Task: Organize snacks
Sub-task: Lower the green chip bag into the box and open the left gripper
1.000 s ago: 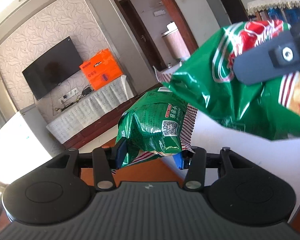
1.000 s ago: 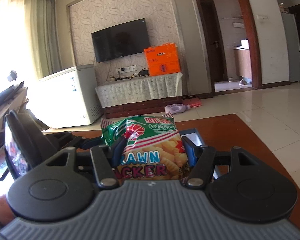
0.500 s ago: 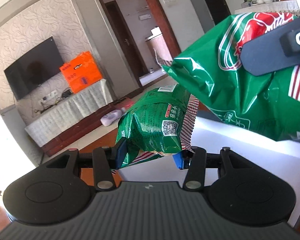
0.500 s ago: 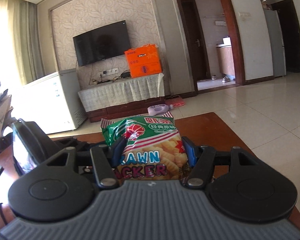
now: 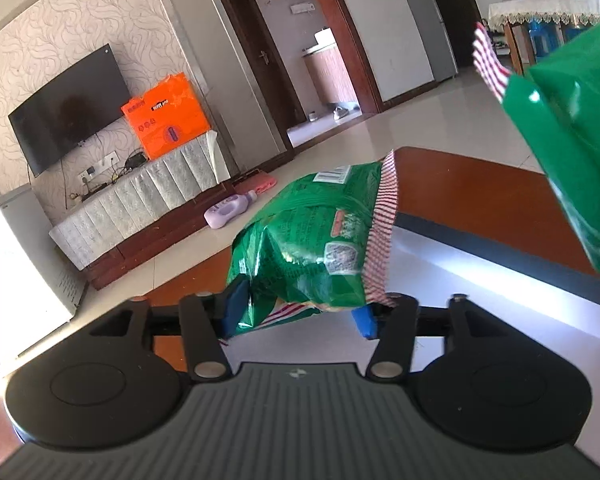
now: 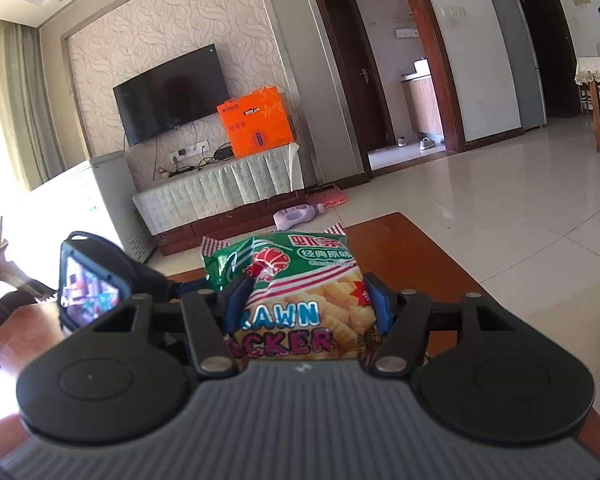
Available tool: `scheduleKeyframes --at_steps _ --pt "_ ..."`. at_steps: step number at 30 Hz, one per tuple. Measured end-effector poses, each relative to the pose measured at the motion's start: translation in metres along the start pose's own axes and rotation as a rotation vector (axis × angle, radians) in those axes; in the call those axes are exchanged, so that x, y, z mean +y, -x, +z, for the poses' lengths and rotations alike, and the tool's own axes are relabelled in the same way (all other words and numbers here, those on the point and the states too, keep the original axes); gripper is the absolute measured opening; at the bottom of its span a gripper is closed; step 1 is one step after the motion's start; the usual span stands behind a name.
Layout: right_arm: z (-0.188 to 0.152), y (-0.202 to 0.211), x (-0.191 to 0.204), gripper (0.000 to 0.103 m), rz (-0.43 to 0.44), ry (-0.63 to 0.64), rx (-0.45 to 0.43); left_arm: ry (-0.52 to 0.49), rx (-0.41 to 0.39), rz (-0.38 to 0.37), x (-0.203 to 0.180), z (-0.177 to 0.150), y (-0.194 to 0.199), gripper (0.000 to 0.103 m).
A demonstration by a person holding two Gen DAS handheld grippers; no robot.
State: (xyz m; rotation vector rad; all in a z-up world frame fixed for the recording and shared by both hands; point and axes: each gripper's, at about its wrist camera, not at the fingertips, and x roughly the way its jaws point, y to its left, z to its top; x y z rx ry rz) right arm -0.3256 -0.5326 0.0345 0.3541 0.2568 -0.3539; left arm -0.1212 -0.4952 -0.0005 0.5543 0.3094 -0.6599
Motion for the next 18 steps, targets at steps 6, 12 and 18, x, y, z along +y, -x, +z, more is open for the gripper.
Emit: scheduleKeyframes --at_steps 6,12,18 --pt "-0.004 -0.003 0.003 0.063 0.013 0.038 0.035 -0.021 -0.016 -0.004 -0.001 0.002 -0.008 0.086" --pt "-0.004 -0.003 0.002 0.063 0.000 0.044 0.044 -0.024 -0.040 0.008 0.010 -0.004 0.021 0.091" --pt "-0.006 -0.008 0.011 0.063 -0.003 0.070 0.059 -0.003 -0.054 0.026 0.029 -0.014 0.048 0.093"
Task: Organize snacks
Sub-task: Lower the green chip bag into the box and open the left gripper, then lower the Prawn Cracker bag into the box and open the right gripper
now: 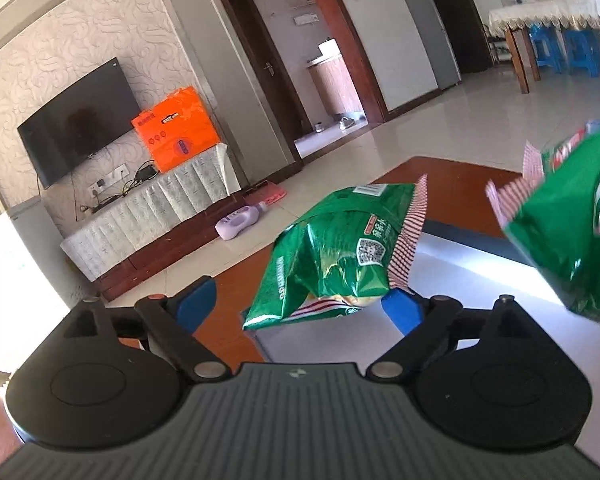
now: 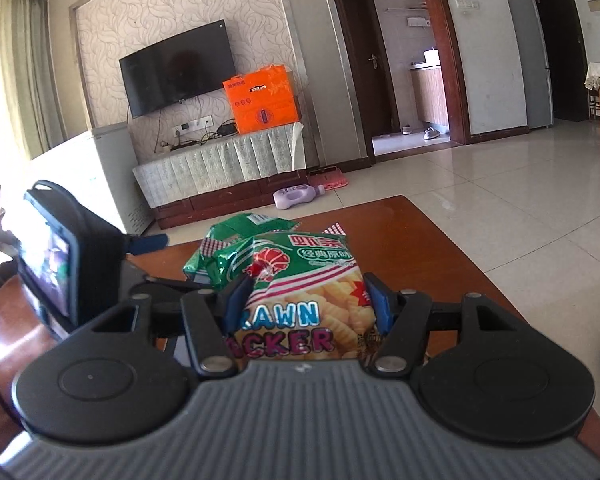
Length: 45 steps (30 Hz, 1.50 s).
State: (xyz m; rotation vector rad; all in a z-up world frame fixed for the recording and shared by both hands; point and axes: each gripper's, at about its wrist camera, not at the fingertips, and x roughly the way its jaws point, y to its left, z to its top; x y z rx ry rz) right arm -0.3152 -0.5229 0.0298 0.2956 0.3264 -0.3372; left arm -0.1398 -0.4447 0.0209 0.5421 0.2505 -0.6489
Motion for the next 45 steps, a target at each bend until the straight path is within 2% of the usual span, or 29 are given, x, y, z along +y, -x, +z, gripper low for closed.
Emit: scheduleKeyframes --at_steps 4,8,12,17,19,21,24,29,34,38,45 --pt "-0.005 -0.003 0.019 0.063 0.006 0.105 0.019 0.010 -0.013 0.022 0.010 -0.007 0.018 0.095" --pt "-0.009 -0.003 0.030 0.063 0.023 0.153 0.035 0.002 0.017 0.022 0.019 -0.019 0.020 0.095" --pt "-0.012 -0.006 0.034 0.063 -0.016 0.208 0.061 0.006 0.023 0.051 0.030 -0.021 0.019 0.095" --pt "-0.018 -0.009 0.038 0.063 -0.030 0.253 0.085 0.046 0.009 0.021 0.036 -0.018 0.020 0.095" --pt "-0.019 -0.012 0.046 0.063 -0.027 0.292 0.091 0.057 -0.004 0.035 0.037 -0.017 0.021 0.095" --pt "-0.022 -0.015 0.049 0.063 0.005 0.298 0.115 0.099 -0.012 -0.010 0.041 -0.015 0.022 0.095" --pt "-0.029 -0.020 0.053 0.063 0.002 0.348 0.148 0.097 -0.024 0.005 0.037 -0.012 0.023 0.095" --pt "-0.030 -0.031 0.042 0.063 -0.003 0.277 0.200 0.055 -0.023 -0.090 0.018 -0.009 0.022 0.097" --pt "-0.031 -0.034 0.035 0.064 -0.015 0.239 0.194 0.044 -0.064 -0.158 -0.001 -0.011 0.033 0.099" --pt "-0.031 -0.034 0.037 0.066 -0.016 0.237 0.195 0.040 -0.094 -0.149 -0.006 -0.012 0.041 0.100" --pt "-0.025 -0.008 0.038 0.066 -0.007 0.229 0.137 0.050 -0.050 -0.121 -0.003 -0.021 0.037 0.100"
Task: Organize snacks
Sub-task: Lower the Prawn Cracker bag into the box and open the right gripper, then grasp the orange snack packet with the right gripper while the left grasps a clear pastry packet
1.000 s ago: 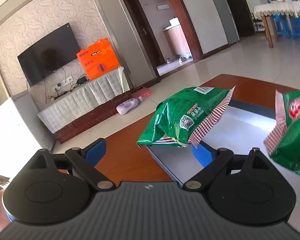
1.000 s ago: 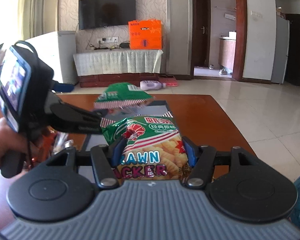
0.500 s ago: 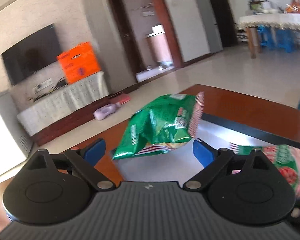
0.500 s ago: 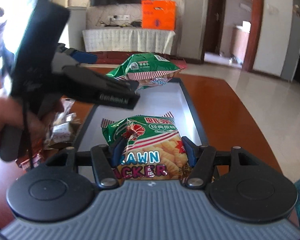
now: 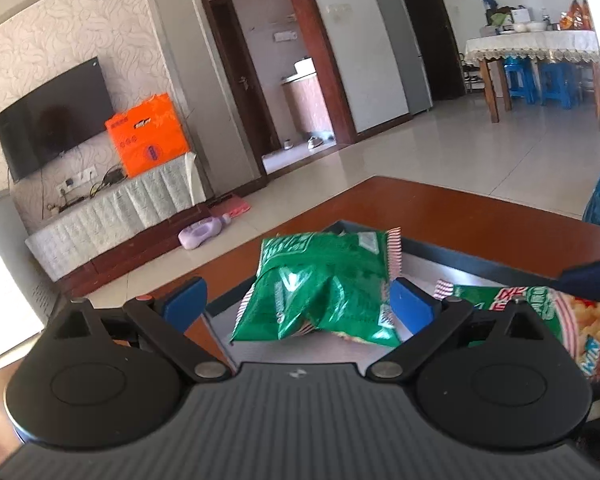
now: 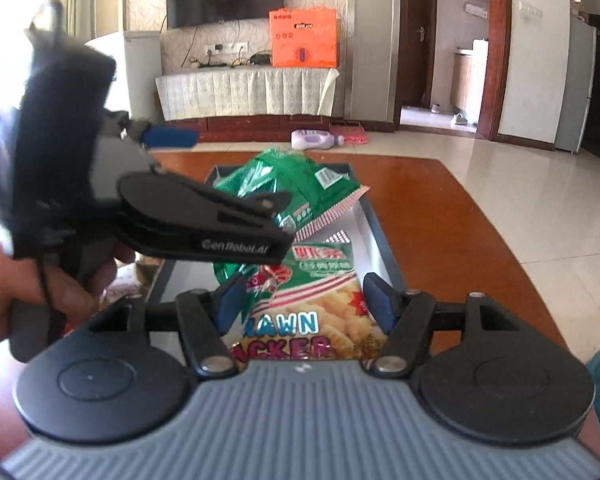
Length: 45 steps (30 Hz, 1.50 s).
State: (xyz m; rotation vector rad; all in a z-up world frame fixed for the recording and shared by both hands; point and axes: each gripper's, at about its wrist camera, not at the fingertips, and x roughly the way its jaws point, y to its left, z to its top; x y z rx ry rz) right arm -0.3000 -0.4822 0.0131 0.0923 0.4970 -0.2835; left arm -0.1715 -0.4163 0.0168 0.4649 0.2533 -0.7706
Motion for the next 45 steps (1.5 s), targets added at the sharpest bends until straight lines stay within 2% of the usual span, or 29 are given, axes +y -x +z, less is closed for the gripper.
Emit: scheduleKeyframes --at_steps 3,5,7,9,14,17,23,28,32,36,40,42,45 --pt "0.001 0.027 -0.003 0.066 -0.004 -0.024 -0.100 0.019 0.002 0.011 0.014 0.003 -0.006 0.100" --pt "0.001 0.035 -0.004 0.066 -0.049 -0.006 -0.134 0.024 0.003 0.020 0.015 0.004 -0.008 0.100" --pt "-0.002 0.018 0.002 0.066 -0.115 0.075 -0.048 0.029 0.020 0.009 0.014 0.004 -0.011 0.100" --pt "-0.007 0.005 0.007 0.065 -0.119 0.118 0.013 0.011 0.042 -0.012 0.010 0.003 -0.015 0.100" --pt "-0.001 0.011 0.011 0.065 -0.118 0.102 -0.015 0.005 0.021 -0.017 0.007 0.005 -0.010 0.100" --pt "0.003 0.020 0.014 0.065 -0.093 0.058 -0.061 -0.004 0.013 -0.010 0.006 0.002 -0.002 0.100" --pt "0.007 0.025 0.019 0.066 -0.059 -0.026 -0.079 0.030 0.011 0.037 0.022 0.001 0.028 0.100" --pt "0.001 0.033 0.033 0.066 -0.020 -0.023 -0.094 0.038 -0.014 0.070 0.045 -0.003 0.068 0.100" --pt "0.001 0.038 0.051 0.066 0.064 -0.007 -0.100 0.047 0.016 0.125 0.072 -0.015 0.096 0.100" --pt "0.000 0.038 0.080 0.065 0.193 0.068 -0.085 0.094 0.062 0.191 0.100 -0.029 0.118 0.100" --pt "-0.010 0.028 0.117 0.065 0.309 0.217 -0.003 0.117 0.098 0.214 0.119 -0.047 0.134 0.100" --pt "-0.017 0.020 0.131 0.065 0.315 0.301 0.045 0.110 0.126 0.210 0.125 -0.058 0.137 0.100" --pt "-0.027 0.008 0.143 0.065 0.279 0.401 0.090 0.089 0.163 0.182 0.131 -0.076 0.137 0.100"
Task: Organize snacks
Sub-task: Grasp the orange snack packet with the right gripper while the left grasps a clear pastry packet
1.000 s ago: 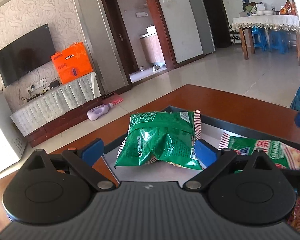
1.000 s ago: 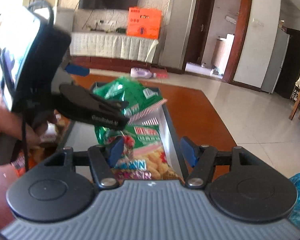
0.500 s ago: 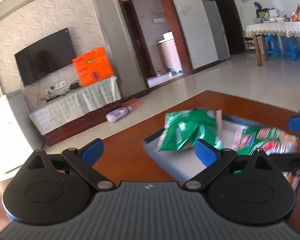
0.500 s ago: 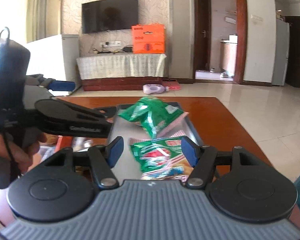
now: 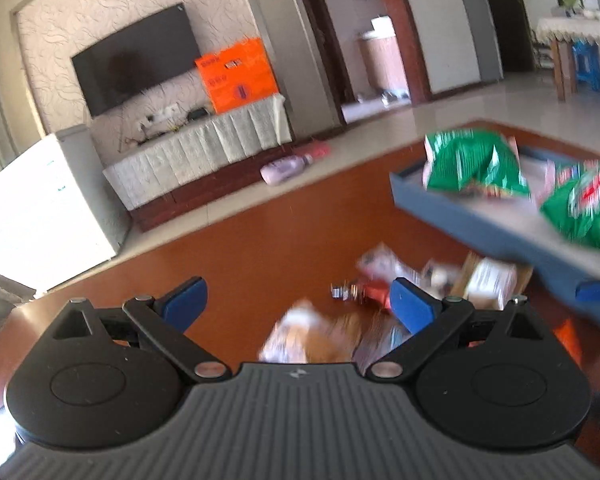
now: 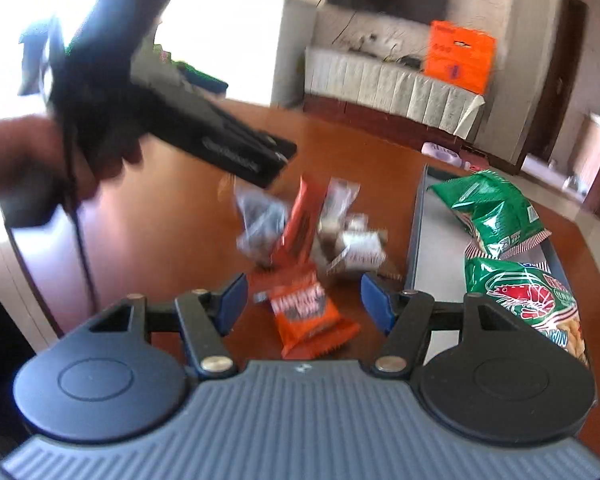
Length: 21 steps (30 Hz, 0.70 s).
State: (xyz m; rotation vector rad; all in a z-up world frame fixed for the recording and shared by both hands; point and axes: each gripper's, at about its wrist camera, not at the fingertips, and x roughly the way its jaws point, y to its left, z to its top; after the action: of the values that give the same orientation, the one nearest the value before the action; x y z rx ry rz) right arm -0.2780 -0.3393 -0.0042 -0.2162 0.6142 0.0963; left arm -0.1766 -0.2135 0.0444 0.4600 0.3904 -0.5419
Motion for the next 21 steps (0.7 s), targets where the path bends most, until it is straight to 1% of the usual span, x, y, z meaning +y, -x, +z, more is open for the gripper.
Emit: scheduleKeyframes --at_steps 3,5,7,9,11,12,14,16,19,20,21 --pt "-0.002 -0.013 0.001 0.065 -0.006 0.035 0.034 -0.025 0.024 -0.014 0.005 -0.013 -0.007 0.100" --pt "0.000 -0.020 0.001 0.065 -0.008 0.041 0.042 -0.011 0.027 -0.023 0.011 -0.016 -0.012 0.100" --pt "0.001 -0.030 -0.002 0.064 0.002 0.031 0.060 0.026 0.026 -0.038 0.011 -0.013 -0.017 0.100" --pt "0.003 -0.034 -0.008 0.063 0.026 0.000 0.059 0.063 0.023 -0.050 0.014 -0.011 -0.022 0.100" --pt "0.004 -0.037 -0.013 0.053 0.061 -0.046 0.068 0.090 0.032 -0.050 0.013 -0.006 -0.030 0.100" --pt "0.003 -0.036 -0.015 0.051 0.074 -0.057 0.071 0.102 0.040 -0.051 0.014 -0.006 -0.034 0.100" --pt "0.002 -0.035 -0.016 0.051 0.082 -0.066 0.075 0.117 0.064 -0.065 0.015 -0.008 -0.043 0.100" --pt "0.002 -0.035 -0.018 0.051 0.086 -0.072 0.077 0.106 0.093 -0.084 0.012 -0.013 -0.051 0.100" --pt "0.001 -0.037 -0.020 0.051 0.086 -0.079 0.077 0.103 0.090 -0.106 0.007 -0.015 -0.056 0.099" --pt "0.002 -0.037 -0.019 0.051 0.082 -0.079 0.077 0.114 0.094 -0.117 0.007 -0.014 -0.058 0.097" --pt "0.002 -0.037 -0.019 0.051 0.080 -0.078 0.077 0.131 0.095 -0.140 0.009 -0.015 -0.059 0.086"
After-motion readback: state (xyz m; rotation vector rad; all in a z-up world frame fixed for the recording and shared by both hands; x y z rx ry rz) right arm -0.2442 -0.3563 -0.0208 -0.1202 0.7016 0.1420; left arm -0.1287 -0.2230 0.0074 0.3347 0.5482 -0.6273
